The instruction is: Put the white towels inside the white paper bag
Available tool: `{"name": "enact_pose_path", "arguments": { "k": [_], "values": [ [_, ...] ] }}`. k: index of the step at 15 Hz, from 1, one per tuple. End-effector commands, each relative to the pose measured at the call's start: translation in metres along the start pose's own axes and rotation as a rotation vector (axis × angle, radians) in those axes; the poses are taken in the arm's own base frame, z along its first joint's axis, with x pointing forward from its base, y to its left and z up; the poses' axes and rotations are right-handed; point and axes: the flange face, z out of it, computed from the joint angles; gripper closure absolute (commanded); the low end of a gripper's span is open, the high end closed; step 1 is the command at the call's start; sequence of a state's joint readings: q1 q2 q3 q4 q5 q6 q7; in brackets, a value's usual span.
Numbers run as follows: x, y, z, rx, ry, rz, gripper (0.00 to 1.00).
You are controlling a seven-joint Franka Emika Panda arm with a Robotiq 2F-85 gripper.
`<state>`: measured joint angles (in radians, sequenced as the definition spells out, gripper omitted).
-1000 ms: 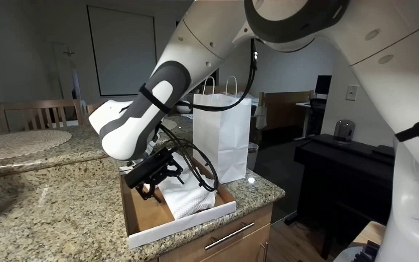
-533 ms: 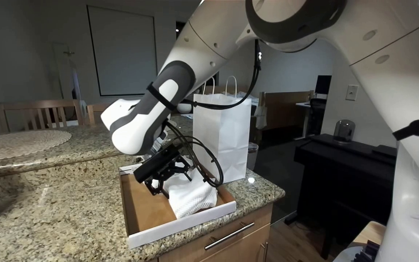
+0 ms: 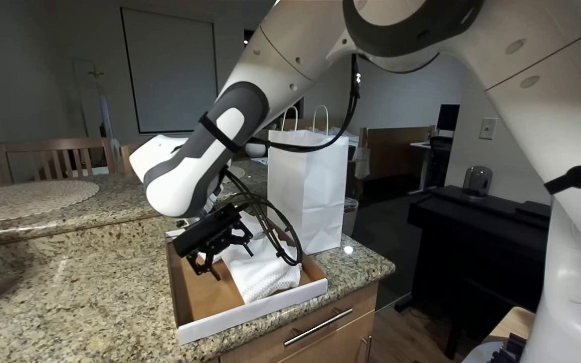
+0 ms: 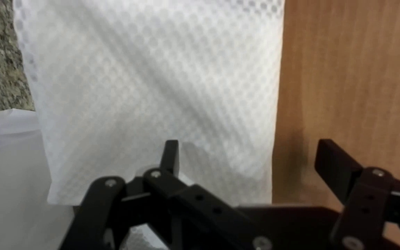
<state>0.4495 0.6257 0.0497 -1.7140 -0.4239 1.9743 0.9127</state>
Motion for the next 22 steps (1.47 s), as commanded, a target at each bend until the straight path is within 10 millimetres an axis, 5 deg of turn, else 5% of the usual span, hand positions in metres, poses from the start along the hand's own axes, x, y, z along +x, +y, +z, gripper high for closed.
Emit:
{"name": "enact_pose_path", "arguments": {
  "k": [1,6,7,8,9,17,18,22],
  "values": [
    [-0.001,0.007,0.021,-0.047,-0.051,-0.004,0.00],
    [0.002,0.024,0.041,-0.131,-0.084,0.027,0.00],
    [0.001,0.027,0.037,-0.139,-0.078,0.032,0.25],
    [-0.001,0.030,0.034,-0.144,-0.080,0.037,0.26],
    [-0.002,0.032,0.030,-0.145,-0.078,0.039,0.06],
    [0.005,0.056,0.048,-0.194,-0.146,0.066,0.00],
    [0.005,0.058,0.049,-0.195,-0.148,0.062,0.25],
    [0.001,0.063,0.038,-0.162,-0.125,0.039,0.46]
  ]
}}
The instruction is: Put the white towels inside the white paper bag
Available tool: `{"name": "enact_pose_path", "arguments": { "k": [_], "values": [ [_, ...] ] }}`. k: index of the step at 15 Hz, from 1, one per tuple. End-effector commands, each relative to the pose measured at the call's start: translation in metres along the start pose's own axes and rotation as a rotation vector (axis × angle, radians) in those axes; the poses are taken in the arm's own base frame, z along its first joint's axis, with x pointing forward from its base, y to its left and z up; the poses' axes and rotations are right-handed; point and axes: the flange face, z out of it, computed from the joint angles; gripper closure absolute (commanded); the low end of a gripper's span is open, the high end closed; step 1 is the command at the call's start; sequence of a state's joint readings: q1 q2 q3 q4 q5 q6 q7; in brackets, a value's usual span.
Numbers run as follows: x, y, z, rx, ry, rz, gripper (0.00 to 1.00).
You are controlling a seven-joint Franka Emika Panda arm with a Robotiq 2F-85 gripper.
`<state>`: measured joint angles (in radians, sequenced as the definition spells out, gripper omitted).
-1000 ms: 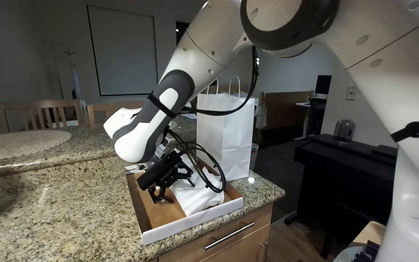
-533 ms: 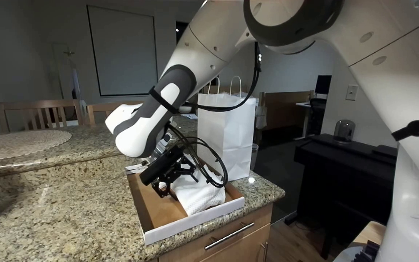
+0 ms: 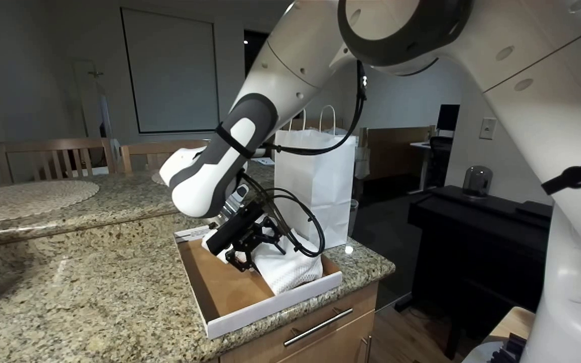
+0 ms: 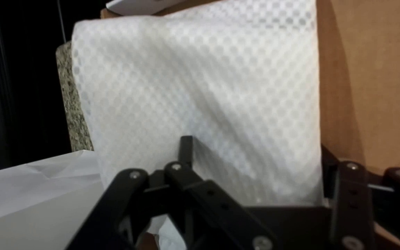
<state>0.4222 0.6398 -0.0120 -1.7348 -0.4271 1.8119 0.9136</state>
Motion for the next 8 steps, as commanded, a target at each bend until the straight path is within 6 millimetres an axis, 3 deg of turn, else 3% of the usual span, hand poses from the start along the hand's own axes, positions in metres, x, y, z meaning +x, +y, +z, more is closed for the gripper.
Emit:
{"name": "enact_pose_path", "arguments": {
  "k": [1,8],
  "values": [
    [-0.0109,0.0146,-0.0091,0.026,0.017,-0.034,0.53],
    [-0.0109,0.0204,-0.0076,0.124,-0.042,-0.134,0.98]
  ]
}}
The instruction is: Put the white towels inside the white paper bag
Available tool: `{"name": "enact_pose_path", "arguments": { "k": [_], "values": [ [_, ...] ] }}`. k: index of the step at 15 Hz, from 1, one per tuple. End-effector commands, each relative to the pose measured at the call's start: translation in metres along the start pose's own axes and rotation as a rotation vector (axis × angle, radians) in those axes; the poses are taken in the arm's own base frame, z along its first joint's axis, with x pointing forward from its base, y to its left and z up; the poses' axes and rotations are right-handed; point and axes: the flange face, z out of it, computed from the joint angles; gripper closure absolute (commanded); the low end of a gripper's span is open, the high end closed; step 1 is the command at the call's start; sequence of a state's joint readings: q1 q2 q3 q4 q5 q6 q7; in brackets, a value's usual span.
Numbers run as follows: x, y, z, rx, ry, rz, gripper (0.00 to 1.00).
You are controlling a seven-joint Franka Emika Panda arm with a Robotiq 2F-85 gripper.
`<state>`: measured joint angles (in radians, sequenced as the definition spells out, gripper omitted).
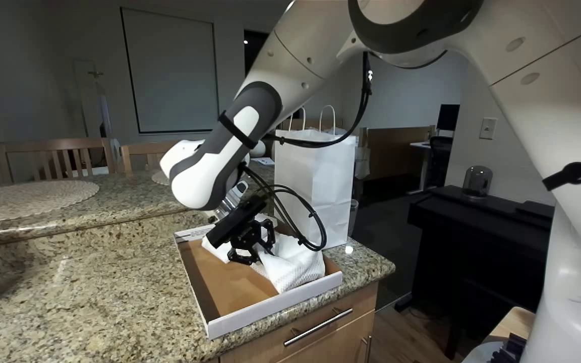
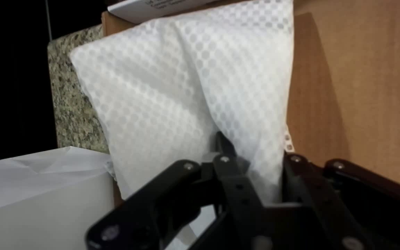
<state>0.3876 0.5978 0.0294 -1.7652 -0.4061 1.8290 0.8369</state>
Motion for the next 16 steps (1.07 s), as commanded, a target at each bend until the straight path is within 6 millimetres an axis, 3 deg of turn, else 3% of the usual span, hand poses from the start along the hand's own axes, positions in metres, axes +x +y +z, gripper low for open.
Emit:
{"name": "enact_pose_path", "arguments": {
  "k": [1,3,7,11,16],
  "values": [
    [-0.004,0.015,0.004,0.094,-0.045,-0.070,1.00],
    [-0.003,0.020,0.004,0.136,-0.065,-0.085,1.00],
    [-0.024,0.050,-0.026,0.238,-0.014,-0.099,0.97],
    [-0.067,0.087,-0.086,0.310,0.140,-0.151,0.97],
    [-0.120,0.148,-0.183,0.391,0.340,-0.143,0.97]
  ]
}}
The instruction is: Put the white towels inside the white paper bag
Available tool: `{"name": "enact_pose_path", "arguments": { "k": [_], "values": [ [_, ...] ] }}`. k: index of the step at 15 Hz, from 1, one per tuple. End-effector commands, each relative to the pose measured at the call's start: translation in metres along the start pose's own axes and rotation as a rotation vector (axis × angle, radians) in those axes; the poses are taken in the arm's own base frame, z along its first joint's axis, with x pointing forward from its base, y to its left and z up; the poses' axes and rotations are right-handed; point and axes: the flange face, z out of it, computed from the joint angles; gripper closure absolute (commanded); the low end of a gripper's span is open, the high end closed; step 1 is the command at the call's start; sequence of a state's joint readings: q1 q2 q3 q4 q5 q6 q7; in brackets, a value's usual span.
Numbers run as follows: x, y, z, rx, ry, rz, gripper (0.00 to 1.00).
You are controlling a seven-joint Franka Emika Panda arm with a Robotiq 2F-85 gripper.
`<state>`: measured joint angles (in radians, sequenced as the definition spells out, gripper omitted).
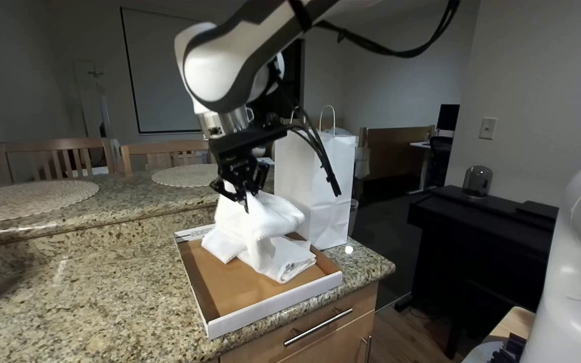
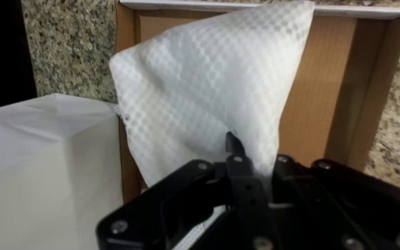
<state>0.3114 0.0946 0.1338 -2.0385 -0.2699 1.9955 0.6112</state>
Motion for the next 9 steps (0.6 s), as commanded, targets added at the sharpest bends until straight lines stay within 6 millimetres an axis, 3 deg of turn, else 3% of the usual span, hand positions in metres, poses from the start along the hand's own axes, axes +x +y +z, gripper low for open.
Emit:
{"name": "enact_pose_path", "arguments": {
  "k": [1,3,5,7,8,9],
  "values": [
    [-0.038,0.028,-0.081,0.074,0.155,-0.013,0.97],
    [-0.060,0.038,-0.123,0.094,0.265,-0.009,0.97],
    [-0.079,0.040,-0.148,0.113,0.326,-0.048,0.97],
    [-0.087,0.024,-0.139,0.152,0.282,-0.163,0.97],
    [-0.080,0.029,-0.154,0.114,0.292,-0.077,0.89],
    [-0.086,0.026,-0.151,0.125,0.282,-0.111,0.89]
  ]
}}
